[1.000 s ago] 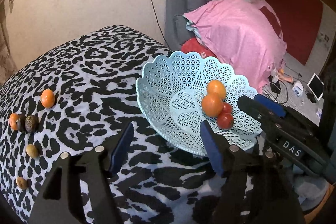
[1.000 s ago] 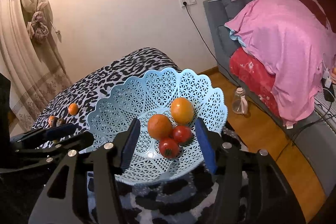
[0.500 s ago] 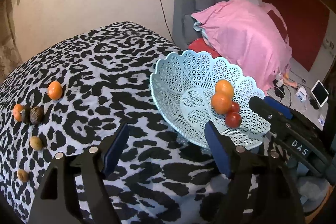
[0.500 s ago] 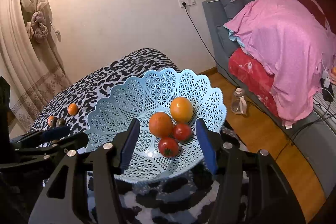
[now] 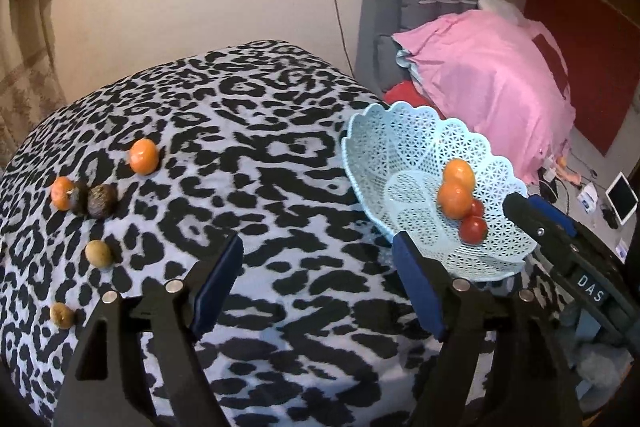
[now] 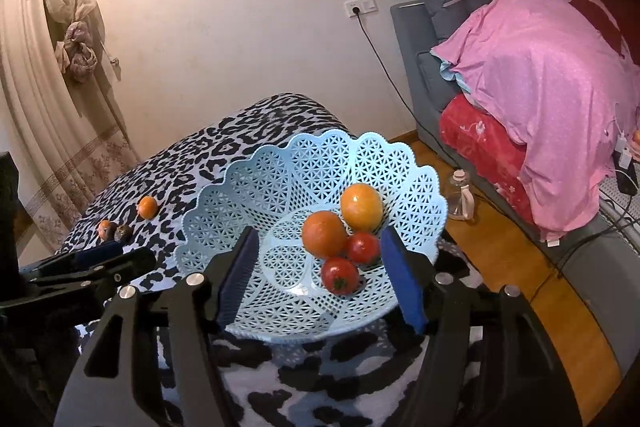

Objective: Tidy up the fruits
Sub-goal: 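Withdraw both open grippers from the basket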

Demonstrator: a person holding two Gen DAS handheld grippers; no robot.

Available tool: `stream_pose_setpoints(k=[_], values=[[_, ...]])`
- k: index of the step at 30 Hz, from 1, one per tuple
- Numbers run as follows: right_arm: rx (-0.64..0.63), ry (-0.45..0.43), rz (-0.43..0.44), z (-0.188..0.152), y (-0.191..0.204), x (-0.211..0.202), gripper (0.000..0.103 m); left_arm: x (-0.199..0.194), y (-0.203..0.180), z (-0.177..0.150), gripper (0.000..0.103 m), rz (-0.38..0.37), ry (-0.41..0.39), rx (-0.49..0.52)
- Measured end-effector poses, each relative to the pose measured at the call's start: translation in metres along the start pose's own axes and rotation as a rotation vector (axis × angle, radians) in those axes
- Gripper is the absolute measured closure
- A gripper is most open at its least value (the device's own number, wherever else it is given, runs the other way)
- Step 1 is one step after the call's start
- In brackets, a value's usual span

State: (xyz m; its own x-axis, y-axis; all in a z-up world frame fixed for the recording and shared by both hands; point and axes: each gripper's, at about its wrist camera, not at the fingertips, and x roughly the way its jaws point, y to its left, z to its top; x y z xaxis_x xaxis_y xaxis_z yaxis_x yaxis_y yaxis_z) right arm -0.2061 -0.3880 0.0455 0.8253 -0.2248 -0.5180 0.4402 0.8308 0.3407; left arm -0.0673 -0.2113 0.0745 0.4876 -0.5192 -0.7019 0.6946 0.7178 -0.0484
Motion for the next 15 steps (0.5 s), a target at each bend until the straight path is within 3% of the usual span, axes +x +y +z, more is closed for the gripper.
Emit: stream_pose_setpoints(k=[15], values=[[-0.041, 0.009, 0.028, 0.001, 0.028, 0.001, 0.036, -0.017, 0.043, -0.013, 0.027, 0.076, -0.033, -0.076]])
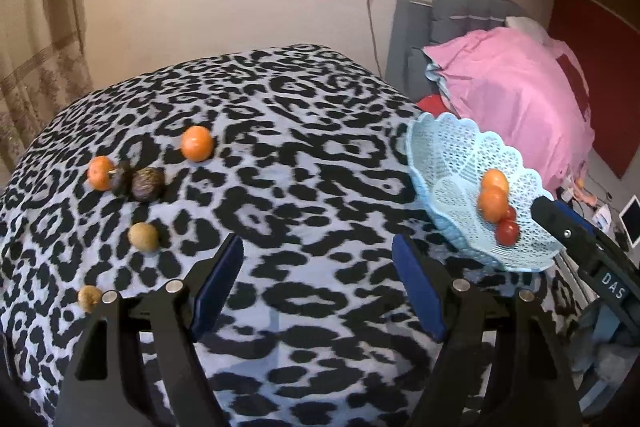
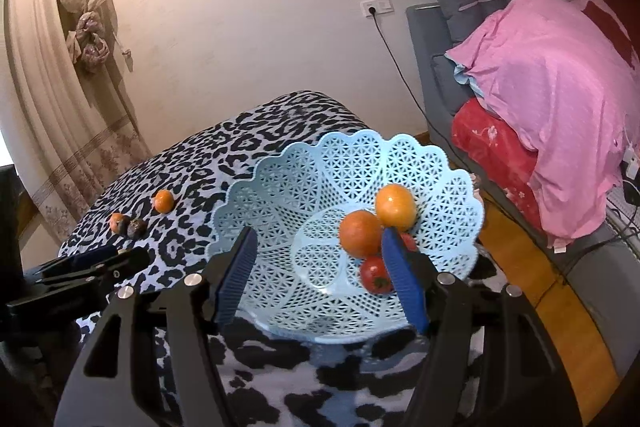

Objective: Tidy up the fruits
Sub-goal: 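Withdraw both open grippers from the basket, then move the left gripper onto the small tan round fruit and close on it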

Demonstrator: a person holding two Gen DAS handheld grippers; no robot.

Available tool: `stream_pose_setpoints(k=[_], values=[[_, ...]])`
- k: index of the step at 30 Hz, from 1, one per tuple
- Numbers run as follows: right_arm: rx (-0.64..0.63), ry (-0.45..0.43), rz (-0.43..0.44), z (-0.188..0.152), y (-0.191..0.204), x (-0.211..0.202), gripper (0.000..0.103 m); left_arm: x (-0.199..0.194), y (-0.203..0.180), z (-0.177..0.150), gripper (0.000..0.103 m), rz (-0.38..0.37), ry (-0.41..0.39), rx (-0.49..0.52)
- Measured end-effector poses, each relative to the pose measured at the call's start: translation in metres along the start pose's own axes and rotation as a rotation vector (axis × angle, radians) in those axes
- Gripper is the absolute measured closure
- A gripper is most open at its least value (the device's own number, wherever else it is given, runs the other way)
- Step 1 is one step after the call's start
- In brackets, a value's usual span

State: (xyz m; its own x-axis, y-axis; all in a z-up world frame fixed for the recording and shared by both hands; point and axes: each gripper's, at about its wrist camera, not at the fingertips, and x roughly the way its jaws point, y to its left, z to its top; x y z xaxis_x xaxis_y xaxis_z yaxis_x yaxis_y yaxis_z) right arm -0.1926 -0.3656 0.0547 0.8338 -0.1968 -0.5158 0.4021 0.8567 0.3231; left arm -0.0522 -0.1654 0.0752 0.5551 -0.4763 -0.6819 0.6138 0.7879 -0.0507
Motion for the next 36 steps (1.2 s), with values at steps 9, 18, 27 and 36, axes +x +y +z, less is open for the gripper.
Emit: stream_pose_setpoints(k=[9, 18, 27, 36], values=[[-0.043, 0.017, 0.027, -0.002, 0.026, 0.004, 0.036, -0.012, 0.047, -0.011, 0.026, 0.073, -0.02, -0.086], [-0.09, 0.032, 0.057, -0.005, 0.054, 0.008, 0.036, -0.027, 0.103, -0.029, 0.026, 0.223, -0.058, -0.179], [-0.143, 0.071, 0.091, -0.012, 0.084, 0.018, 0.036, -0.027, 0.15, -0.048, 0.027, 0.287, -0.032, -0.253], [-0.192, 0.11, 0.118, -0.018, 0.109, 0.029, 0.035, -0.011, 0.173, -0.058, 0.04, 0.275, 0.023, -0.298]])
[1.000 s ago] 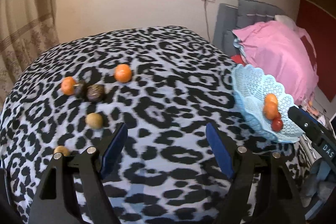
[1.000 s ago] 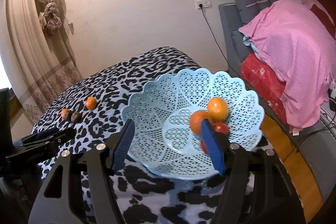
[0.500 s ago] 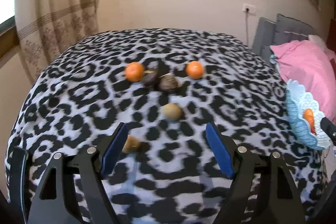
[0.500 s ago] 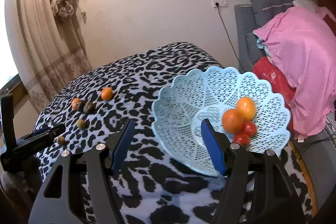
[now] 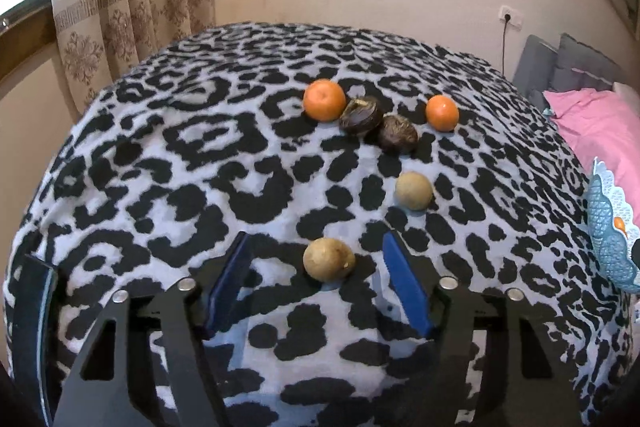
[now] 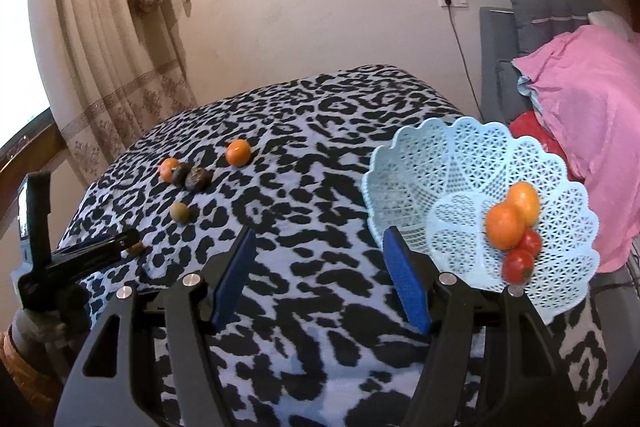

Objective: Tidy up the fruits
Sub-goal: 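Move the left gripper onto the small tan round fruit and close on it, then grasp another small tan fruit with the right gripper while the left holds its fruit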

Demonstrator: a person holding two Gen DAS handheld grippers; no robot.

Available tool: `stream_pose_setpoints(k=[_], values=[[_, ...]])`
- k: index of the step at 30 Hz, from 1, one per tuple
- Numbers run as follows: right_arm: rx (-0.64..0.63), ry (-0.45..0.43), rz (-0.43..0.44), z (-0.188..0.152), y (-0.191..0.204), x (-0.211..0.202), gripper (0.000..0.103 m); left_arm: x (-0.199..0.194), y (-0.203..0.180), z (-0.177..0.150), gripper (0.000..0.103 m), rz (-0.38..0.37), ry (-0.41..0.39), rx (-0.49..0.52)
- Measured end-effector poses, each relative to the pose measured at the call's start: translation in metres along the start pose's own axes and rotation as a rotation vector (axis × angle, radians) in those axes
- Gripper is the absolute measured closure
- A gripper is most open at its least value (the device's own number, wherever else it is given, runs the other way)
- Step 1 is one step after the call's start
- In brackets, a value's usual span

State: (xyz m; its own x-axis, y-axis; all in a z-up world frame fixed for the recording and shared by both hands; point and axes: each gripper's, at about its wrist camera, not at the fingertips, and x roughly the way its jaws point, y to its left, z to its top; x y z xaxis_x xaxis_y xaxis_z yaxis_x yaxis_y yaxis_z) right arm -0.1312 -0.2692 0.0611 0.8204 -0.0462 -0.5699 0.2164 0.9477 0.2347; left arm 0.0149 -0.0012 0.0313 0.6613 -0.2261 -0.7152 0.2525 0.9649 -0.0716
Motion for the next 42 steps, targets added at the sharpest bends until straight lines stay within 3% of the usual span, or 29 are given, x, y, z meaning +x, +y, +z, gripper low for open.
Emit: stream_pose_setpoints(k=[5, 11, 25, 37, 42], values=[[-0.029, 0.024, 0.018, -0.001, 0.014, 0.007, 0.035, 0.013, 0.0, -0.006, 0.058, -0.017, 0.043, 0.001], [-0.053, 0.057, 0.038, -0.002, 0.027, 0.018, 0.035, 0.011, 0.004, -0.008, 0.072, -0.05, 0.025, -0.015], [-0.149, 0.184, 0.18, 0.012, 0.089, 0.079, 0.035, -0.014, 0.024, -0.011, 0.073, -0.097, -0.097, -0.113], [-0.153, 0.236, 0.221, 0.02, 0.114, 0.112, 0.035, 0.002, 0.025, -0.012, 0.065, -0.187, -0.01, -0.124], [-0.144, 0.261, 0.228, 0.02, 0.115, 0.123, 0.035, 0.008, 0.016, -0.013, 0.07, -0.213, 0.026, -0.083]])
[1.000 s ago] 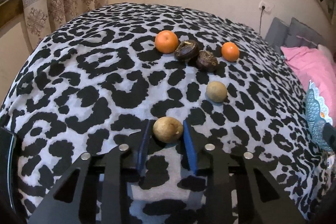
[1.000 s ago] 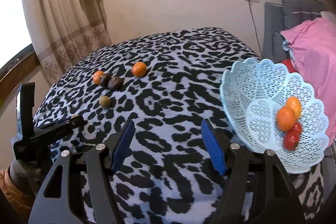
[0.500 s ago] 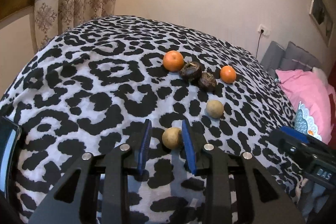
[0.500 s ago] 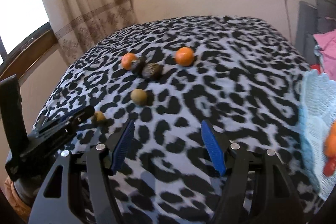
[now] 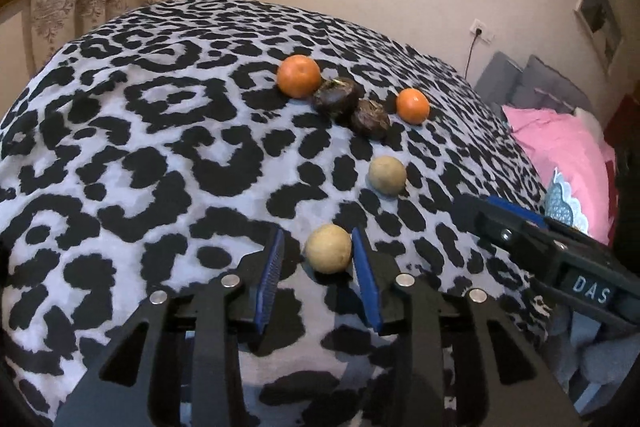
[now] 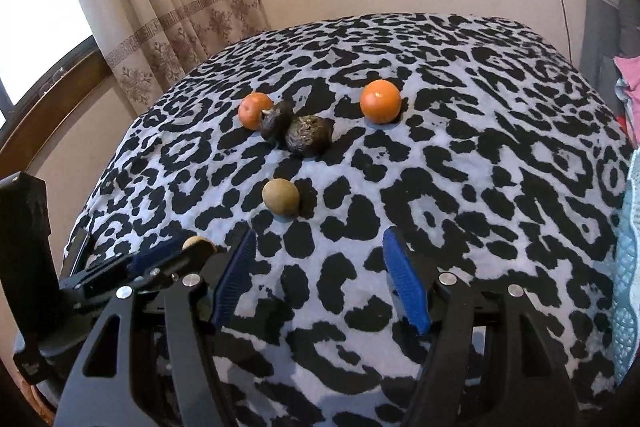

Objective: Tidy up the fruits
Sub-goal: 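Grasp another small tan fruit with the right gripper while the left holds its fruit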

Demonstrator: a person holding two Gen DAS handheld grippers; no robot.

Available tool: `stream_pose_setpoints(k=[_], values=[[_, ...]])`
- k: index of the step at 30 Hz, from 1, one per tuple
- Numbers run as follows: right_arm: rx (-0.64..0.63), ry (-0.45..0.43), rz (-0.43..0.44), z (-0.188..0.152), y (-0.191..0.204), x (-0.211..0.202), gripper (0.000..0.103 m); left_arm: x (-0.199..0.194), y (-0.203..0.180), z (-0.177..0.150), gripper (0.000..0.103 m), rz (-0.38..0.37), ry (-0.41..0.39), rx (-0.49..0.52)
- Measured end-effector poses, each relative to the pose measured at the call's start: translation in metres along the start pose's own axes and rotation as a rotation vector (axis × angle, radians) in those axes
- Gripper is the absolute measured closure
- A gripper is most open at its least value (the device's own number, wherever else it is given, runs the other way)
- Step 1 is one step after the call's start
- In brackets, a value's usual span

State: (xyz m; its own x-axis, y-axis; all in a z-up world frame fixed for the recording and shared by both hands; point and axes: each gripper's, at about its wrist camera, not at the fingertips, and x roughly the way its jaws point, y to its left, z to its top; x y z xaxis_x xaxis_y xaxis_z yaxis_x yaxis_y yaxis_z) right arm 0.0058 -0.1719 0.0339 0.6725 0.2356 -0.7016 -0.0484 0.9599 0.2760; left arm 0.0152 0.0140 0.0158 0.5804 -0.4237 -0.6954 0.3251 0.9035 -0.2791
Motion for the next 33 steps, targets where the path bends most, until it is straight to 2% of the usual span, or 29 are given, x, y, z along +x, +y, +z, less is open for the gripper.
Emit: stream_pose_setpoints(k=[6, 11, 13, 15, 20, 26, 33], values=[[-0.012, 0.027, 0.054, 0.007, 0.008, 0.015, 0.037, -0.001, 0.002, 0.0, 0.079, -0.032, -0.004, -0.01], [-0.011, 0.07, 0.095, 0.016, 0.013, 0.037, 0.055, -0.002, 0.004, 0.0, 0.079, -0.036, -0.008, -0.018], [-0.023, 0.074, 0.1, 0.019, 0.017, 0.043, 0.056, -0.002, 0.004, 0.0, 0.079, -0.036, -0.008, -0.019], [-0.042, 0.075, 0.089, 0.023, 0.021, 0.048, 0.057, -0.002, 0.004, 0.0, 0.079, -0.036, -0.007, -0.019], [-0.06, 0.095, 0.058, 0.027, 0.022, 0.064, 0.075, -0.002, 0.004, 0.0, 0.079, -0.037, -0.006, -0.021], [-0.124, 0.074, 0.003, 0.022, 0.03, 0.061, 0.076, -0.002, 0.004, -0.001, 0.079, -0.047, -0.007, -0.021], [-0.093, 0.017, -0.024, 0.016, 0.019, 0.032, 0.076, -0.003, 0.003, -0.001, 0.079, -0.085, -0.012, -0.019]])
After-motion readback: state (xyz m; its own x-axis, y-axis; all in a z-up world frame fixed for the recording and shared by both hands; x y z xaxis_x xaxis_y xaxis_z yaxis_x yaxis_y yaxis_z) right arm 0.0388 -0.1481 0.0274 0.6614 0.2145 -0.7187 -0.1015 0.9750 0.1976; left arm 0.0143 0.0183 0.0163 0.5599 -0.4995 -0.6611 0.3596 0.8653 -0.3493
